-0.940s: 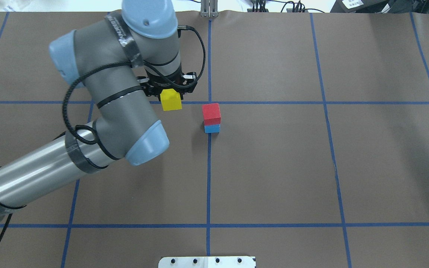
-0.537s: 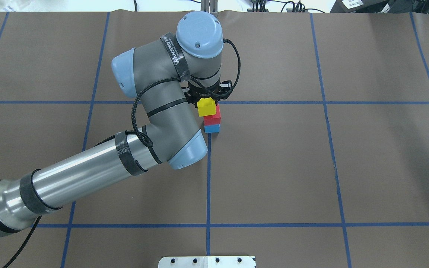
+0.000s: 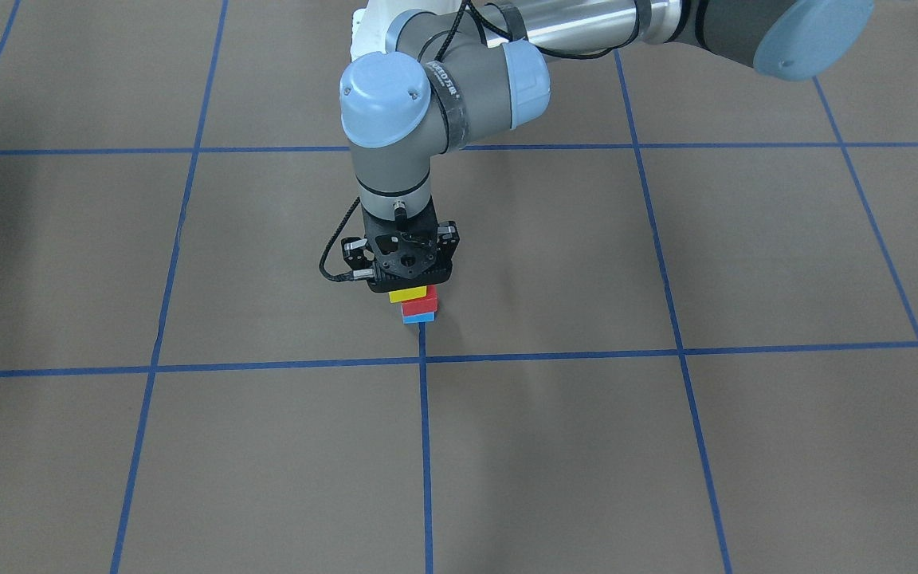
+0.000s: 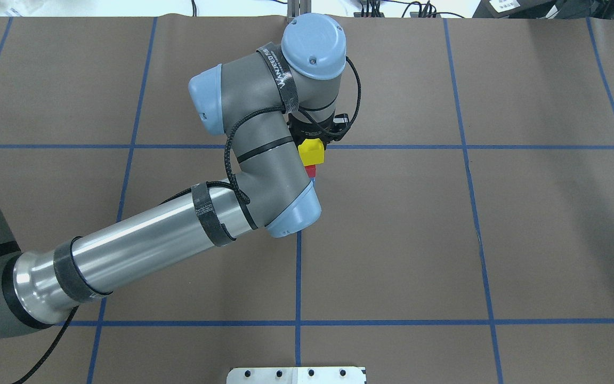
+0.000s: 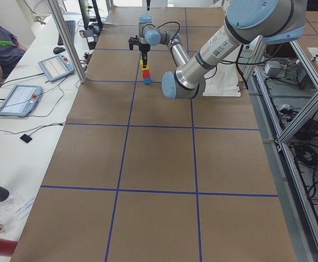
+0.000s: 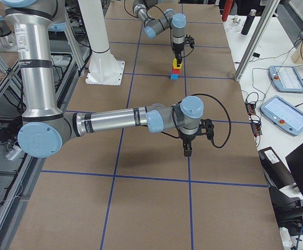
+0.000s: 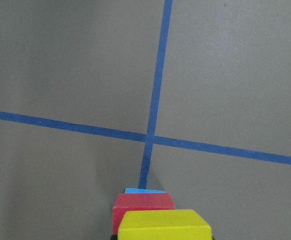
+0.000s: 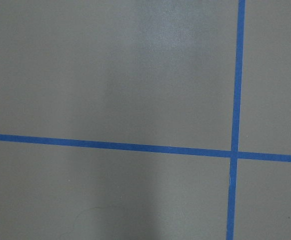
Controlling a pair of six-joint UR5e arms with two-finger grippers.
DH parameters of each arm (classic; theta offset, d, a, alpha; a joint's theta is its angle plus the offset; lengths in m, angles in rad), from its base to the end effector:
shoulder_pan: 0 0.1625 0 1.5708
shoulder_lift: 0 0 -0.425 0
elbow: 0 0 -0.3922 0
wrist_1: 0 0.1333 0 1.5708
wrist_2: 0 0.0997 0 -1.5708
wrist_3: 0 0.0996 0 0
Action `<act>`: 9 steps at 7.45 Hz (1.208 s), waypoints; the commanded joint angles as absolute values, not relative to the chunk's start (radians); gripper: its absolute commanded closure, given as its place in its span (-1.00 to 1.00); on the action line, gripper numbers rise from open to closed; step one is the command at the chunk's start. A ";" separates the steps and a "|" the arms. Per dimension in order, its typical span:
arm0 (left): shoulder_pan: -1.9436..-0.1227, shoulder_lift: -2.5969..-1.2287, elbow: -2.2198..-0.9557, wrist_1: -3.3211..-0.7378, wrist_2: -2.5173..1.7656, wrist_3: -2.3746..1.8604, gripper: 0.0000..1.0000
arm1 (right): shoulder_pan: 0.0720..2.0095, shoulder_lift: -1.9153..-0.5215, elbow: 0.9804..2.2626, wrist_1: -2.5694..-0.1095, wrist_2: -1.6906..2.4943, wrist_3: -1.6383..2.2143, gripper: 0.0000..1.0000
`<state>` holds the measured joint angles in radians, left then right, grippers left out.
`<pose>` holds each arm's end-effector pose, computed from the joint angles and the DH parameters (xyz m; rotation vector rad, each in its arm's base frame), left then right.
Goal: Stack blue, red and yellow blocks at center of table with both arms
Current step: 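Lower the yellow cube onto the red cube and open the left gripper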
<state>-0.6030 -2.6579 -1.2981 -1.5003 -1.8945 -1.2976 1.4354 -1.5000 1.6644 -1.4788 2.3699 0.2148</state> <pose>0.5870 -0.5276 0.0769 0.0334 0.7993 -0.1917 -0.0103 -0.5345 0.5641 0.1004 -0.8244 -0.0277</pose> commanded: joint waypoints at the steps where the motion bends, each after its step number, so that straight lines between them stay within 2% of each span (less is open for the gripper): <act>1: -0.601 -2.655 -1.296 -1.497 -1.896 -1.292 1.00 | 1.436 -1.499 1.666 -1.479 2.370 0.215 -0.99; 7: -0.603 -2.635 -1.315 -1.488 -1.899 -1.269 1.00 | 1.436 -1.497 1.672 -1.479 2.368 0.216 -0.99; 8: -0.603 -2.635 -1.313 -1.488 -1.899 -1.270 0.58 | 1.436 -1.497 1.672 -1.479 2.370 0.216 -0.99; 9: -0.603 -2.634 -1.316 -1.489 -1.896 -1.273 -0.98 | 1.436 -1.497 1.671 -1.479 2.368 0.215 -0.99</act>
<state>-0.6029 -2.6350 -1.3138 -1.4884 -1.8983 -1.2703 1.4358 -1.4972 1.6718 -1.4788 2.3693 0.2160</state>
